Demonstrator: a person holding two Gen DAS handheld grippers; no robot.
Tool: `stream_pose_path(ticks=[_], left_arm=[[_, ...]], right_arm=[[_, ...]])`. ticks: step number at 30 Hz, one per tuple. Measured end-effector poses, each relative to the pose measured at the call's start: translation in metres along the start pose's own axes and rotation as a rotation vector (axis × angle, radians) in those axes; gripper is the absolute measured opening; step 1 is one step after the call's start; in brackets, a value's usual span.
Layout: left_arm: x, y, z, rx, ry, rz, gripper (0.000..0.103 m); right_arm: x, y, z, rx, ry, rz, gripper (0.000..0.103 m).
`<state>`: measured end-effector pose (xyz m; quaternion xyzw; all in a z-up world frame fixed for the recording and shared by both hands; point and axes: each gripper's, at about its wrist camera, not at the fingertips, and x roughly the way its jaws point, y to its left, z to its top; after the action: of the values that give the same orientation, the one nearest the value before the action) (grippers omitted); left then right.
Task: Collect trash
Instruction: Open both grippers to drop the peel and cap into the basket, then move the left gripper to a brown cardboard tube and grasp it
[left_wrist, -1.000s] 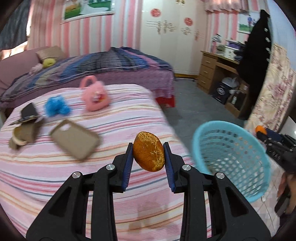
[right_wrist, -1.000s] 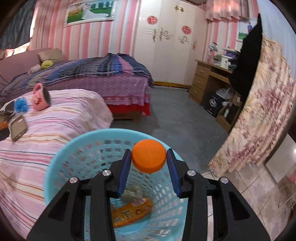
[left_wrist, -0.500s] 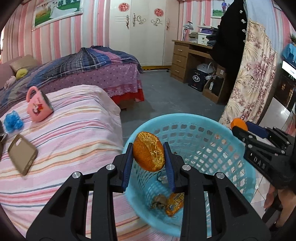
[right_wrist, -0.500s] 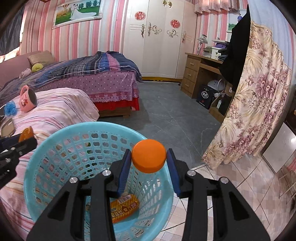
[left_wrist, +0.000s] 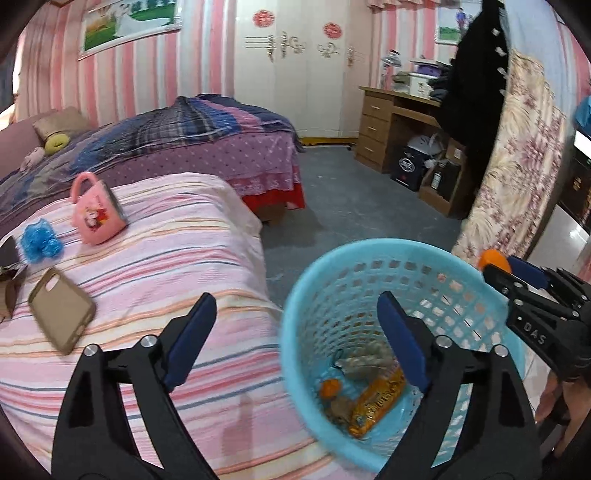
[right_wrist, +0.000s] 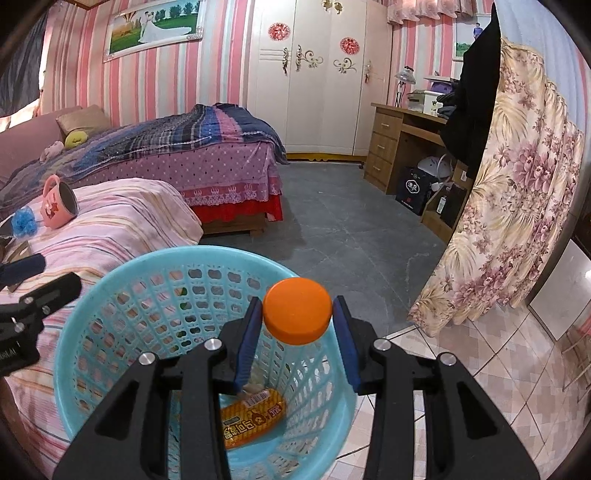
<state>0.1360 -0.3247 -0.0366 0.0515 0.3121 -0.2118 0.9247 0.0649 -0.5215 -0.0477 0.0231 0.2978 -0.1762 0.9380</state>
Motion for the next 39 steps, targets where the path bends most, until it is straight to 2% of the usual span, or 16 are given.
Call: stream_pose_path(ticks=[7,9,10,11,16,20,25,34,39], left_arm=[[-0.013,0.035,0.001,-0.034,-0.029,0.082,0.093],[-0.019,0.046,0.000,-0.046,-0.035,0.095,0.093],[-0.024,0.053,-0.001,-0.050,-0.042,0.106,0.094],[-0.026,0.057,-0.001,-0.051,-0.046,0.112,0.094],[-0.046,0.090,-0.006,-0.066,-0.065,0.161,0.096],[-0.061,0.122,-0.008,-0.082,-0.074,0.201,0.096],[-0.082,0.170,-0.012,-0.104,-0.079,0.274,0.097],[-0.105,0.263,-0.030,-0.111,-0.058,0.405,0.097],[-0.113,0.311,-0.043,-0.189,-0.034,0.429,0.097]], right_arm=[[0.001,0.013,0.001,-0.017,-0.002,0.013,0.041],[0.000,0.016,0.001,-0.020,-0.008,0.013,0.058],[-0.001,0.018,0.002,-0.023,-0.016,0.008,0.073],[-0.002,0.023,0.003,-0.033,-0.030,-0.004,0.078],[-0.004,0.036,0.009,-0.022,-0.039,0.010,0.088],[-0.008,0.055,0.017,0.002,-0.054,0.026,0.092],[-0.010,0.081,0.024,-0.020,-0.062,0.050,0.093],[-0.010,0.162,0.032,-0.108,-0.062,0.100,0.093],[-0.014,0.205,0.032,-0.123,-0.065,0.148,0.094]])
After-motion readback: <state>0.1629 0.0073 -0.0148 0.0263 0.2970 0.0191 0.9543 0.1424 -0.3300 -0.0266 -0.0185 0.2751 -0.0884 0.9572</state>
